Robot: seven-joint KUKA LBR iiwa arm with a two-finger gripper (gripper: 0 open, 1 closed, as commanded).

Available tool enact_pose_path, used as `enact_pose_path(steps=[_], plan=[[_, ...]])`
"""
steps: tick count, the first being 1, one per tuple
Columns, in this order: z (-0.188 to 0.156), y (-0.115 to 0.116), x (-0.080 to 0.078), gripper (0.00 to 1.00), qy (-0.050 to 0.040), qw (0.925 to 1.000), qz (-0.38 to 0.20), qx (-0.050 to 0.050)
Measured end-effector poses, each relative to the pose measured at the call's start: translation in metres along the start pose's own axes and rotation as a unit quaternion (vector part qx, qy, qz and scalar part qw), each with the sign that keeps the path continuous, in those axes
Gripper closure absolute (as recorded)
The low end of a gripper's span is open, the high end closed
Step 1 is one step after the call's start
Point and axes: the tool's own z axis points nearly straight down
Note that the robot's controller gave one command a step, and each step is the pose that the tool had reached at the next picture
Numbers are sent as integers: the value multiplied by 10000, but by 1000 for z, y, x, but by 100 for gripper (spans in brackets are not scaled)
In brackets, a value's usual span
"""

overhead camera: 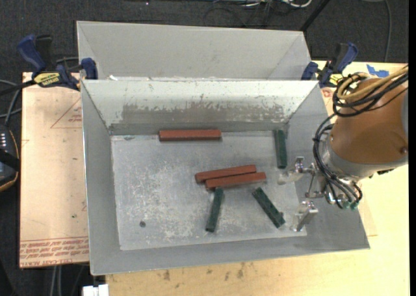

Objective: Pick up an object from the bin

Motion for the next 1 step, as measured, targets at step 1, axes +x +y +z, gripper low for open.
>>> enact_pose_path(steps=[1], plan=[[-4, 0, -2, 0, -37, 10000, -15, 5]])
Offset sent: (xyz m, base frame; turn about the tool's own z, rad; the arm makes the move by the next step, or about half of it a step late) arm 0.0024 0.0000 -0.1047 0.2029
